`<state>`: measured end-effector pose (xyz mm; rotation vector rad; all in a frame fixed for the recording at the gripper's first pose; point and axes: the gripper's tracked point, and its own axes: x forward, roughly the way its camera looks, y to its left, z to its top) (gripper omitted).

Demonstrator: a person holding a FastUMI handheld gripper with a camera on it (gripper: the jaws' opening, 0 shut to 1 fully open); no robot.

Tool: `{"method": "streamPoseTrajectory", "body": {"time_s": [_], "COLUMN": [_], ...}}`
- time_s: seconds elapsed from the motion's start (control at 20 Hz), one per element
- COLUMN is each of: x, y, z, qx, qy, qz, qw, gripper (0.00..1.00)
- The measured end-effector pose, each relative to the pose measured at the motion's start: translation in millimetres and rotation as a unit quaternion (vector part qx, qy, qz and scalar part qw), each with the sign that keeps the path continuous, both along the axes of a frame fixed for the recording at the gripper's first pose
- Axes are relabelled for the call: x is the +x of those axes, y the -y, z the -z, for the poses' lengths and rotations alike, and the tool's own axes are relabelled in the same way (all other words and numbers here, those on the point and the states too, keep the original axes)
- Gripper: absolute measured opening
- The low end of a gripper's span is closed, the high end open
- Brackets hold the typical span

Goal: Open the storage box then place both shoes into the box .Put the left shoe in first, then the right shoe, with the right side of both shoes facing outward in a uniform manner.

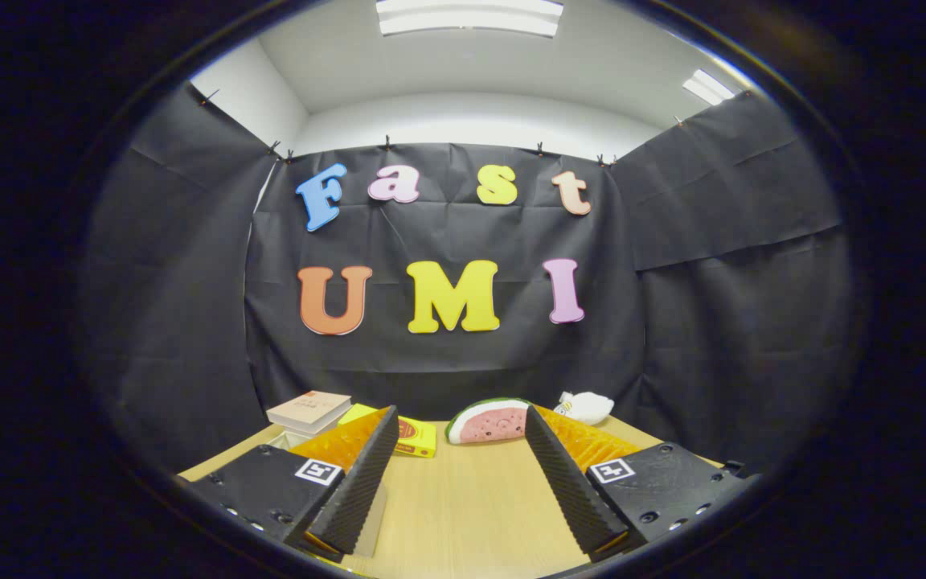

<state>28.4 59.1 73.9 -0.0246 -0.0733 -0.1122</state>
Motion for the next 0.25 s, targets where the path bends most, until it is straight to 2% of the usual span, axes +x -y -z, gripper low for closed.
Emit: {"method": "streamPoseTrajectory", "body": {"time_s": [0.25], "x": [-3.5], "y": [2.3], "z": [0.8], "qx": [0.0], "qy": [0.0], "qz": [0.0], "qw": [1.0], "gripper": [0.96]}}
